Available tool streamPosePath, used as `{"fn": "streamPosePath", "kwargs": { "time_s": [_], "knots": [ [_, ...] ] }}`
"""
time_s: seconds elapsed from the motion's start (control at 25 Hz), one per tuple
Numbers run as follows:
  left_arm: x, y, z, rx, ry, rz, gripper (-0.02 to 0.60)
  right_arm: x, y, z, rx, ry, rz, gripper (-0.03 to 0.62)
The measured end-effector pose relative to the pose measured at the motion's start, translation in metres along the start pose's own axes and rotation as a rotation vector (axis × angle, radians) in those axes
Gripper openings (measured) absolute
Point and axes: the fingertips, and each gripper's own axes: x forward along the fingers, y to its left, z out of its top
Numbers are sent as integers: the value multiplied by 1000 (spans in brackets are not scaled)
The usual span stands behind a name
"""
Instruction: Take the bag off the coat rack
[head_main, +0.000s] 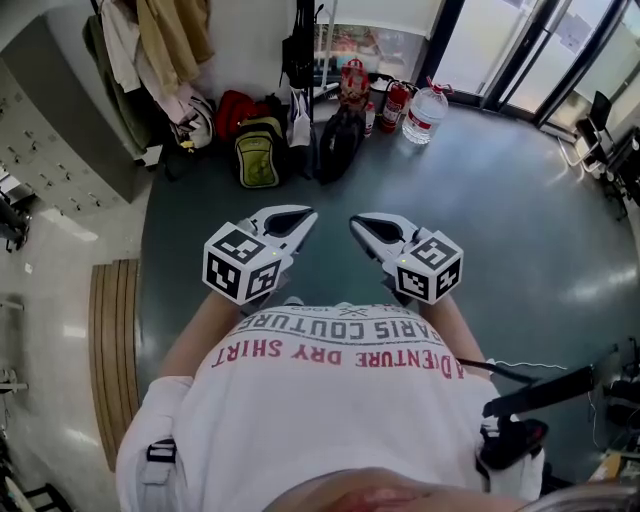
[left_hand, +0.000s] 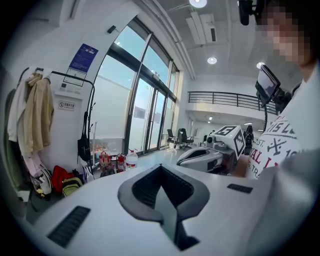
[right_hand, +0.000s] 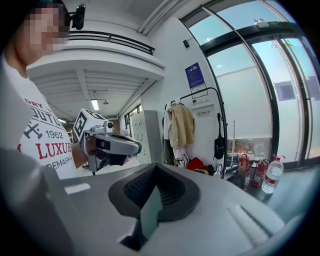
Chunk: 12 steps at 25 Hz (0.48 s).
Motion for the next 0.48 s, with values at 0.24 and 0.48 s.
{"fn": "streamPosePath", "kwargs": {
  "time_s": [0.24,0.48],
  "knots": [
    [4,-8,0,1,-3,-11,2,-10,-3,-4,10,-8,-20,2],
    [7,-15,-1,4,-2,-32,2,-20,-7,-9,48,-18,-40,2]
  ]
}}
